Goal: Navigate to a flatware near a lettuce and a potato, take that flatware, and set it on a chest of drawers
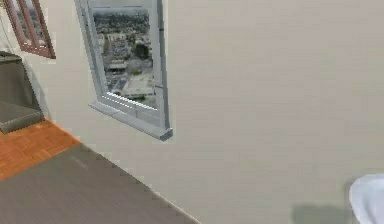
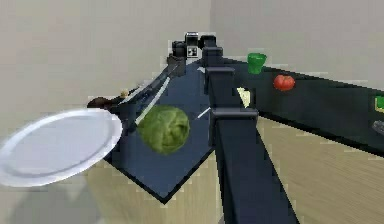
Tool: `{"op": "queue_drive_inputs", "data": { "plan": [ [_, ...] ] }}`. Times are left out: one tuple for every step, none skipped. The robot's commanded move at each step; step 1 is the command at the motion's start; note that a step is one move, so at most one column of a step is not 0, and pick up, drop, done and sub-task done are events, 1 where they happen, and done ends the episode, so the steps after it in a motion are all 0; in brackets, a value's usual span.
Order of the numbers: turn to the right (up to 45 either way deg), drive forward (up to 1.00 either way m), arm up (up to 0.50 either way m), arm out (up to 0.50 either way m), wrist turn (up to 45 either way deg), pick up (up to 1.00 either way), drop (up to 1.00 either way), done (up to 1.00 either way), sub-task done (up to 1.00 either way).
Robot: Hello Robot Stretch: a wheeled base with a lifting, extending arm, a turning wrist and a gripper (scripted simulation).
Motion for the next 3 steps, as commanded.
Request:
{"op": "queue_drive_inputs", "data": {
  "plan": [
    [0.0,0.00,0.00,-0.48,0.0,0.00,0.00,0.00,0.00],
    [-45.0,0.00,0.00,0.00,0.0,0.00,0.00,0.00,0.00],
    [-9.0,0.00,0.00,0.00,0.0,0.00,0.00,0.00,0.00]
  ]
}}
